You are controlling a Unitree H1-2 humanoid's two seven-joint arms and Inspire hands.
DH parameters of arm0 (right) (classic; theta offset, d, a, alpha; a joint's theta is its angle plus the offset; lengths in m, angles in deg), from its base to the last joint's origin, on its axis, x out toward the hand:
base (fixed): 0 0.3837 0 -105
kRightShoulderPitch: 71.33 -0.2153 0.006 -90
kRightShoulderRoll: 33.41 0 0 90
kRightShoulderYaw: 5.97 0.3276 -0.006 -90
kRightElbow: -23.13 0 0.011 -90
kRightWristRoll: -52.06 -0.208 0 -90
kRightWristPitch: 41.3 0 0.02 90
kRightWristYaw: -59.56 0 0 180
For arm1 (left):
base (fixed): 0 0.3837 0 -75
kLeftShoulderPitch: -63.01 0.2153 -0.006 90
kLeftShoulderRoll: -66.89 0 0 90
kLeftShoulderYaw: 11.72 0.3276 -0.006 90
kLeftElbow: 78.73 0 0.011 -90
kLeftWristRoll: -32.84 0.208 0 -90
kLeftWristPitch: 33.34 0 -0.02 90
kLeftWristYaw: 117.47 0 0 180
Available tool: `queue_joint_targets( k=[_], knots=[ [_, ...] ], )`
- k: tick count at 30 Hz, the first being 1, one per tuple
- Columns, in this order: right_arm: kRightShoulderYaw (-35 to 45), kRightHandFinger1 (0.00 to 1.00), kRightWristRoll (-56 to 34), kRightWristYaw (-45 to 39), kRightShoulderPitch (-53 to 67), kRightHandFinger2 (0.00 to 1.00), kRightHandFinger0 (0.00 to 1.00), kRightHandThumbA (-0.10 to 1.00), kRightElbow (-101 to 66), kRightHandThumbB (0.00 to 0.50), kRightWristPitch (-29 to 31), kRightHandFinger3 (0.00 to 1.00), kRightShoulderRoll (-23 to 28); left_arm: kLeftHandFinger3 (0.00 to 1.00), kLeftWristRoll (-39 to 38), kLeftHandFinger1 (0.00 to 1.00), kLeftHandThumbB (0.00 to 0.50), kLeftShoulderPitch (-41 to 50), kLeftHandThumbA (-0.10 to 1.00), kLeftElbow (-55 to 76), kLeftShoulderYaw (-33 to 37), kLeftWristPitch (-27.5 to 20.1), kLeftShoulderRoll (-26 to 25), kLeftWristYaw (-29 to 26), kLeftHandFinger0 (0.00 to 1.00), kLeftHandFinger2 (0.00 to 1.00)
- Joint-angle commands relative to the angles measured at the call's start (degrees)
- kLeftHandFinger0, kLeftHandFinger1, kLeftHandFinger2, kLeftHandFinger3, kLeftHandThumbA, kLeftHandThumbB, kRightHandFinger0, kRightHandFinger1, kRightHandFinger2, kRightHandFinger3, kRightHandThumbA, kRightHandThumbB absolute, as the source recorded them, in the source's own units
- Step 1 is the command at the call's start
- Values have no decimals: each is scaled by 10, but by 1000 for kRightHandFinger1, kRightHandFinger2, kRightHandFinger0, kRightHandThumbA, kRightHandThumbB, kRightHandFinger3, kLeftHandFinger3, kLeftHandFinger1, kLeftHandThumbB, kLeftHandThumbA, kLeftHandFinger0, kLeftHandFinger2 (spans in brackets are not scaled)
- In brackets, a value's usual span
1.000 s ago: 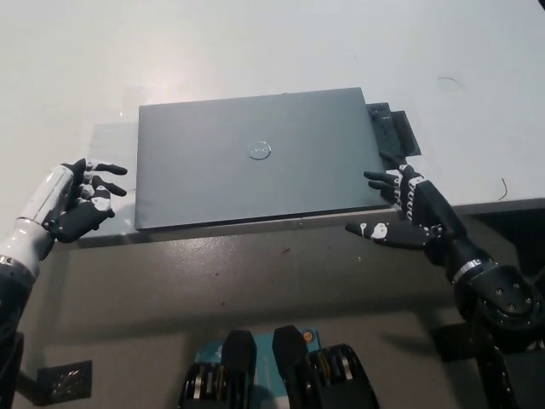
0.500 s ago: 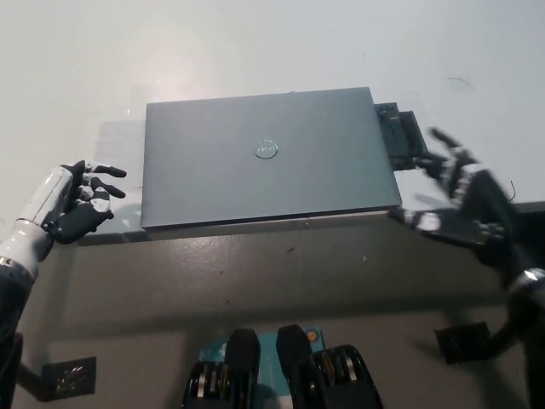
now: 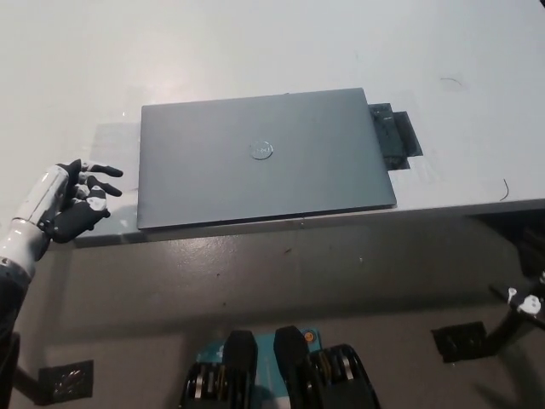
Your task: The robot uses its right hand to push down on the lid of a laptop kept in the middle of the desk to close it
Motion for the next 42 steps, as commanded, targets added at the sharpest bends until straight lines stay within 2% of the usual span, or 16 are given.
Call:
queue_joint_targets(
  k=[1,3,4,8,11,12,13,17,21,28,30,33,37,39,40,42],
  knots=[
    [14,836,-25,10,-11,835,890,1000,20,307,56,940,-2,595,3,355,0,-6,-100,14,-10,-2,-13,0,273,483],
    [17,824,-29,10,-11,828,883,1000,27,310,59,938,-2,601,4,363,0,-5,-100,12,-9,-6,-13,0,284,489],
    [18,819,-32,8,-11,824,878,1000,35,331,66,939,-2,598,3,361,1,-5,-100,13,-11,-4,-12,-1,282,486],
    [17,817,-26,16,-13,830,853,1000,43,291,68,967,0,597,2,364,5,-4,-100,9,-12,-10,-9,-3,266,497],
    [10,803,-16,21,-13,811,850,1000,43,309,69,949,3,591,-2,365,4,-4,-100,6,-13,-17,-8,-2,280,493],
    [6,808,-10,23,-13,809,862,1000,43,309,71,950,4,589,-3,343,5,-3,-100,9,-14,-14,-7,-2,210,487],
    [4,808,-7,23,-14,809,865,1000,44,299,73,952,6,586,-4,340,7,-2,-100,9,-16,-15,-7,-2,209,485],
    [-1,835,-4,23,-16,830,908,1000,44,292,73,970,13,587,-4,372,10,-1,-100,8,-17,-15,-5,-3,279,506],
    [-1,803,-9,24,-21,803,855,1000,49,314,73,954,15,589,0,371,6,1,-100,9,-16,-13,-4,-4,292,496],
    [-13,832,3,29,-17,810,923,1000,41,279,69,965,22,602,2,361,10,5,-100,10,-15,-23,-5,-5,264,496],
    [-13,828,0,31,-17,807,917,1000,38,248,65,975,22,632,4,389,11,8,-100,13,-14,-23,-6,-3,300,528],
    [-14,832,1,29,-15,819,912,1000,38,237,71,991,25,669,5,437,6,10,-100,16,-13,-18,-6,-3,381,554],
    [-14,834,-1,31,-17,828,904,1000,35,242,64,988,27,654,5,437,11,14,-98,18,-14,-16,-5,-5,391,535],
    [-16,835,-1,30,-16,823,913,1000,34,265,64,992,30,639,4,417,17,14,-93,20,-16,-13,-3,-6,305,527],
    [-14,829,-5,32,-17,810,914,1000,35,266,61,983,28,665,3,452,6,14,-99,19,-16,-13,-4,-5,371,558],
    [-15,830,-4,32,-16,813,910,1000,34,248,63,986,29,681,-1,465,0,16,-100,18,-17,-20,-6,-2,405,573]
  ],
)
